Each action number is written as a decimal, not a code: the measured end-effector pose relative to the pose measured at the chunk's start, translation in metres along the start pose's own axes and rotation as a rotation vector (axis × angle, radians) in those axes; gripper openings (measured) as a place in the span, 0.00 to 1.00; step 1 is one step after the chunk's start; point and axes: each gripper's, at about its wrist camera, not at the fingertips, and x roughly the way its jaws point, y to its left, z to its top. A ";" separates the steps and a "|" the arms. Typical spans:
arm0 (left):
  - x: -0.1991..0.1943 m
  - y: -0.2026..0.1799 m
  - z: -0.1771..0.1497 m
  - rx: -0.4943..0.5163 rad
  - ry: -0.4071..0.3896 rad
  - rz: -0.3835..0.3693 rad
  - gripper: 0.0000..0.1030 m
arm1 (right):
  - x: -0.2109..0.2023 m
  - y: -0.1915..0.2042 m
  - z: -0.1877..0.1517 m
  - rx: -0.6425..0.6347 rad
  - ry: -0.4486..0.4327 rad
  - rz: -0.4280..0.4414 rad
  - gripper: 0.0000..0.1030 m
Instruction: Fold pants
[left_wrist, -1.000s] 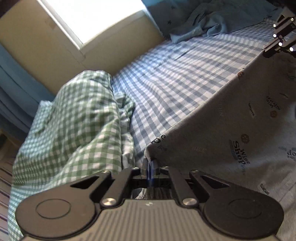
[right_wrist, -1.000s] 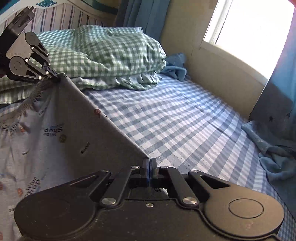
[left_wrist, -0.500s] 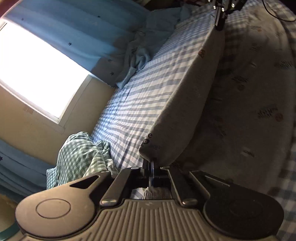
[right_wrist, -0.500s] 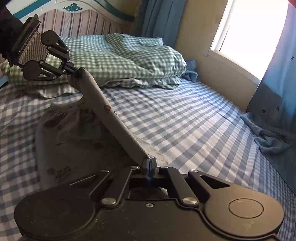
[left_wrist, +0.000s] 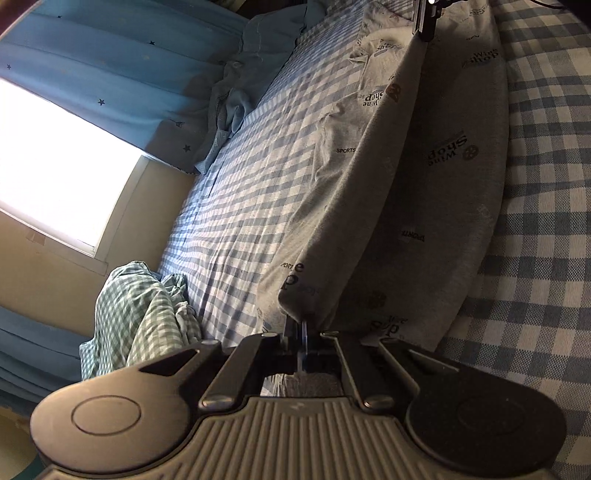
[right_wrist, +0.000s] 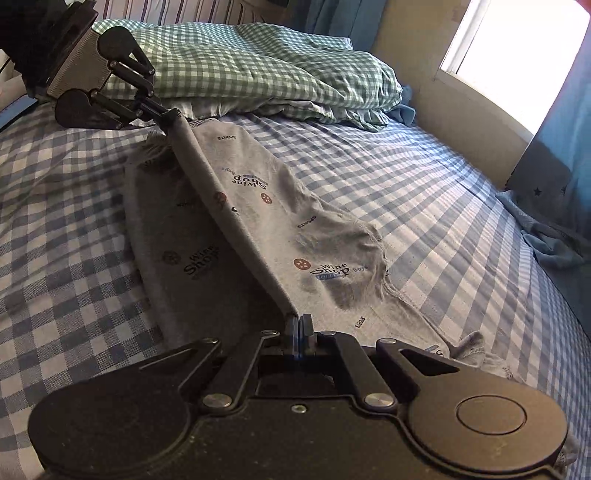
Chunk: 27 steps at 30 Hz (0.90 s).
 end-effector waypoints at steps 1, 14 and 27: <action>-0.004 -0.001 -0.001 0.010 -0.009 0.006 0.01 | -0.003 0.002 0.001 -0.015 -0.006 -0.009 0.00; -0.005 -0.048 -0.036 0.106 0.010 -0.036 0.01 | 0.001 0.071 -0.025 -0.103 0.027 -0.008 0.00; -0.042 -0.027 -0.017 -0.251 0.139 -0.074 0.94 | -0.022 0.058 -0.050 0.101 -0.005 -0.066 0.58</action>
